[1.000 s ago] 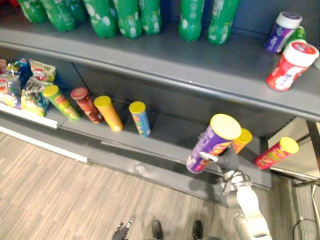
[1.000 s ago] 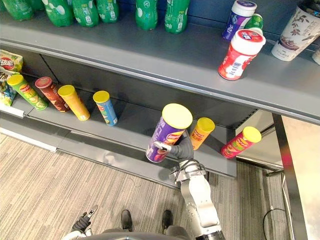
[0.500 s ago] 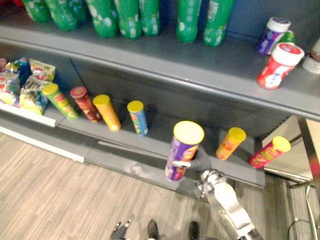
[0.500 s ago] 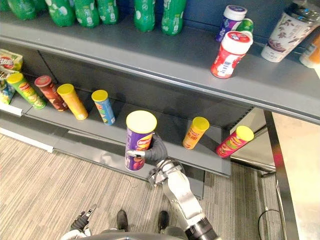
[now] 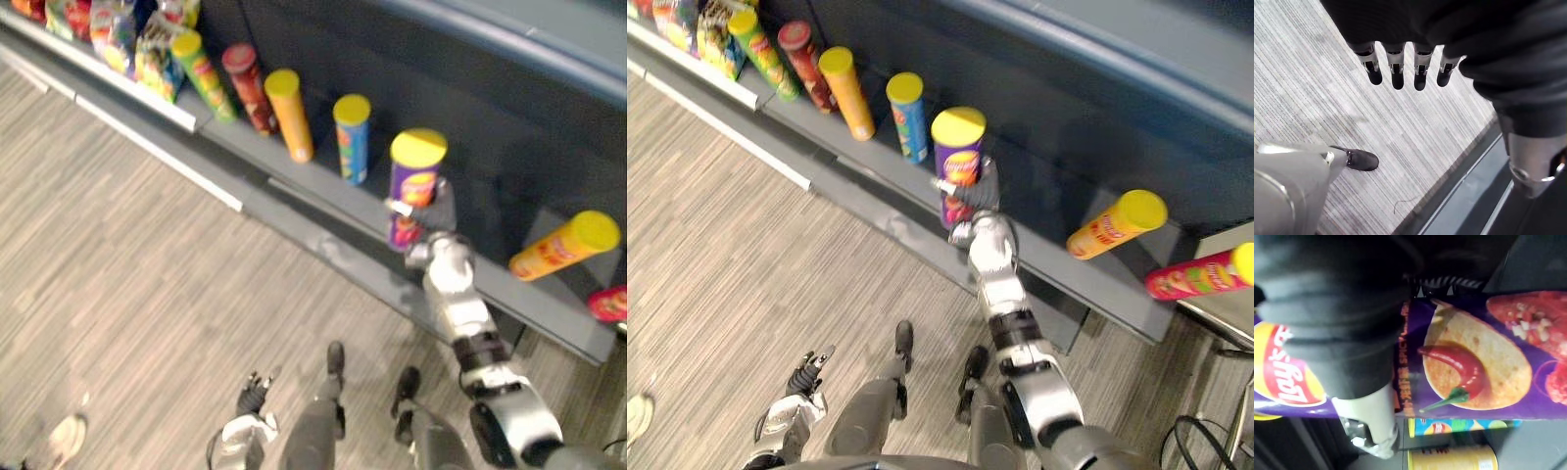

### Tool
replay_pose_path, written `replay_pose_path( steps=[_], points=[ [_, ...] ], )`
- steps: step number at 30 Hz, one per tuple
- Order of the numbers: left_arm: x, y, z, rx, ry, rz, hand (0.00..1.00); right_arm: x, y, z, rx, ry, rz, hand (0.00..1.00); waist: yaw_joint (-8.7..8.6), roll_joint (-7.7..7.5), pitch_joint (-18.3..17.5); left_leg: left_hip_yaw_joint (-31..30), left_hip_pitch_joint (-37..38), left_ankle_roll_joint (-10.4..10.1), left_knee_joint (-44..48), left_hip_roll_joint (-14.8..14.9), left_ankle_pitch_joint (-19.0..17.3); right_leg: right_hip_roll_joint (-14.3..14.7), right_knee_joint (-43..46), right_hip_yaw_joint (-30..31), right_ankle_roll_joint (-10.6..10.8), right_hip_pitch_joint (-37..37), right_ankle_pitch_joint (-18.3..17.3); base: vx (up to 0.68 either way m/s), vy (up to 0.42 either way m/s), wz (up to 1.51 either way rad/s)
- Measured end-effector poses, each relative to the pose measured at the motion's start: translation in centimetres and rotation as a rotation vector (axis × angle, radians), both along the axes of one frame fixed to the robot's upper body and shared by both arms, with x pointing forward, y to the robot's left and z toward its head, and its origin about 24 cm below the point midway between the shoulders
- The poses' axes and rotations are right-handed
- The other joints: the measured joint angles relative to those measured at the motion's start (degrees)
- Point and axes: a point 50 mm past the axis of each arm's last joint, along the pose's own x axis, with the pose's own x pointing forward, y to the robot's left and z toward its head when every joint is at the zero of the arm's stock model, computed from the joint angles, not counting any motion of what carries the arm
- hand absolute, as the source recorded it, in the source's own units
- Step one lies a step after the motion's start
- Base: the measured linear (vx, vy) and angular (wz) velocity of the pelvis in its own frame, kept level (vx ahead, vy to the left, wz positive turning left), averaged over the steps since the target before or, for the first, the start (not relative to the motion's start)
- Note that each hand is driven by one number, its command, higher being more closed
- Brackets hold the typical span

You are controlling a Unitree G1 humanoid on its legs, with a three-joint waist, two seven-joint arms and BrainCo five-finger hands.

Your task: Put the gum and the chips on the shelf.

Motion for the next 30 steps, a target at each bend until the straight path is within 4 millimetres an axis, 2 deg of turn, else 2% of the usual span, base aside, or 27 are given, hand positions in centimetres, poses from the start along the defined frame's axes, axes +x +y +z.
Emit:
replay_pose_path(
  steps=[2, 3, 5, 8, 12, 16, 22, 27, 30],
  points=[
    [1.0, -0.3, 0.5, -0.009, -0.035, 0.006, 0.0, 0.9, -1.0, 2.6, 0.055, -0.056, -0.092, 1.0, 1.07, 0.89, 1.6, 0.0, -1.0, 0.4, 0.2, -0.6, 0.9, -1.1, 3.2, 0.0, 0.2, -2.3, -1.4, 0.01, 0.002, 0.13],
    [1.6, -0.4, 1.0, -0.004, -0.06, 0.0, 0.0, 1.2, -1.6, 4.3, 0.069, -0.098, -0.138, 1.0, 1.29, 1.45, 3.1, 0.0, -1.4, 0.4, 0.3, -0.9, 1.1, -1.7, 4.5, -0.1, 0.3, -3.1, -2.0, 0.02, -0.002, 0.1],
    [2.1, -0.3, 1.3, 0.006, -0.077, -0.006, 0.0, 1.3, -1.9, 6.3, 0.099, -0.153, -0.173, 1.0, 1.46, 1.88, 4.9, 0.0, -2.0, 0.4, 0.3, -1.3, 1.2, -2.5, 6.6, 0.1, 0.3, -4.6, -2.8, 0.01, -0.008, 0.04],
    [2.7, -0.5, 1.6, -0.011, -0.094, -0.001, 0.0, 1.3, -2.4, 8.0, 0.141, -0.197, -0.217, 1.0, 1.72, 2.82, 6.0, 0.1, -3.5, 1.0, 0.3, -1.7, 1.7, -3.2, 8.7, 0.2, 0.1, -7.2, -3.8, 0.01, -0.03, 0.0],
    [4.1, -1.2, 2.6, -0.006, -0.156, -0.041, 0.0, 1.1, -3.7, 9.0, 0.152, -0.233, -0.309, 1.0, 2.73, 3.68, 7.0, 0.5, -5.9, 1.1, 0.3, -2.3, 1.9, -4.5, 13.6, 1.0, -0.2, -11.9, -6.1, 0.0, -0.072, -0.01],
    [5.2, -2.1, 3.4, -0.04, -0.21, -0.025, 0.0, 0.6, -3.7, 9.9, 0.189, -0.267, -0.345, 1.0, 3.01, 3.71, 7.8, 2.5, -8.2, 1.1, 0.3, -2.8, 2.0, -6.1, 18.3, 2.3, -0.6, -17.0, -7.8, 0.0, -0.072, -0.09],
    [6.9, -4.6, 4.9, -0.114, -0.298, -0.024, 0.0, -1.2, -4.2, 11.9, 0.27, -0.386, -0.39, 1.0, 2.36, 3.91, 8.7, 8.5, -9.3, 1.5, 0.3, -2.3, 1.7, -7.9, 21.6, 2.0, -0.9, -19.8, -9.1, -0.01, -0.06, 0.02],
    [7.4, -5.2, 5.6, -0.134, -0.336, -0.022, 0.0, -1.6, -3.8, 12.1, 0.295, -0.406, -0.386, 1.0, 2.38, 3.91, 8.7, 11.0, -10.5, 1.7, 0.4, -2.0, 1.6, -8.4, 21.5, 1.4, -0.9, -20.7, -9.3, 0.0, -0.025, 0.06],
    [7.3, -5.3, 5.5, -0.144, -0.335, -0.008, 0.0, -1.5, -3.7, 11.5, 0.309, -0.386, -0.397, 1.0, 2.54, 3.91, 8.7, 12.3, -11.2, 1.8, 0.4, -1.5, 2.0, -8.6, 21.5, 0.7, -0.9, -21.0, -9.3, 0.01, -0.014, 0.07]
  ],
)
